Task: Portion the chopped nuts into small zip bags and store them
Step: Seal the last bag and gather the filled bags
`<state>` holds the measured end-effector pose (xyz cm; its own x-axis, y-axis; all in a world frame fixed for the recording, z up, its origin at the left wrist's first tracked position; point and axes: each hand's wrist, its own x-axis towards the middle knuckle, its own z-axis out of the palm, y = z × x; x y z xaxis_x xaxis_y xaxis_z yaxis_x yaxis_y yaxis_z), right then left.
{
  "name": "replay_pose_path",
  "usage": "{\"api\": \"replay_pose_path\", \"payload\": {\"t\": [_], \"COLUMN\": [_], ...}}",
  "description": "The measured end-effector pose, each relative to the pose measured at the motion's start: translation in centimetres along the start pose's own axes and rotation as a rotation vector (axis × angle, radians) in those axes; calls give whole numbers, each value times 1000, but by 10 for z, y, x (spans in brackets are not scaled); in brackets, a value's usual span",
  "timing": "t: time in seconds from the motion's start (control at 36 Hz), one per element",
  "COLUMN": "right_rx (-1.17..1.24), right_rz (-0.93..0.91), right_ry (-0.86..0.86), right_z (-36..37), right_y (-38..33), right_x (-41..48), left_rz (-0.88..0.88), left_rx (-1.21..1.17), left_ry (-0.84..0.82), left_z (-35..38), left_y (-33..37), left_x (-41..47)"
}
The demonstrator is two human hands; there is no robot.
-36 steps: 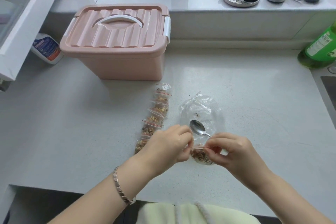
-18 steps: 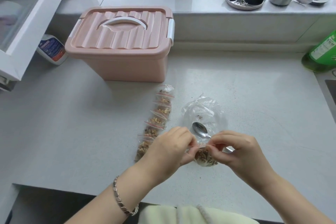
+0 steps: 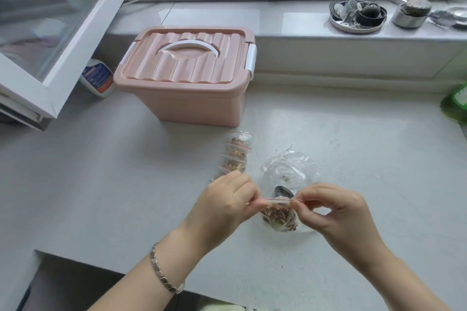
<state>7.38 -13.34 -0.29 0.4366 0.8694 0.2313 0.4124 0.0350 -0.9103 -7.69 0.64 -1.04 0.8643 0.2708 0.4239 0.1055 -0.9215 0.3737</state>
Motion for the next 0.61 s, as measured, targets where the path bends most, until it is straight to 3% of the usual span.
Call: {"api": "replay_pose_path", "payload": {"t": [0.14, 0.19, 0.33, 0.42, 0.53, 0.61], "right_rx": [54, 100, 252, 290, 309, 178], "right_rz": [27, 79, 237, 257, 357, 485], "right_ry": [-2, 6, 5, 6, 14, -5], "right_z": [3, 5, 23, 43, 78, 105], "right_y": [0, -2, -6, -16, -15, 2], "right_x": [8, 14, 32, 45, 53, 46], "left_rz": [-30, -138, -754, -901, -971, -1041], "left_rx": [42, -16, -690, -1005, -852, -739], "left_ry": [96, 134, 167, 134, 170, 182], "left_z": [-8, -10, -24, -30, -36, -40], "left_y": [-6, -4, 4, -5, -38, -70], "left_x": [5, 5, 8, 3, -16, -38]}}
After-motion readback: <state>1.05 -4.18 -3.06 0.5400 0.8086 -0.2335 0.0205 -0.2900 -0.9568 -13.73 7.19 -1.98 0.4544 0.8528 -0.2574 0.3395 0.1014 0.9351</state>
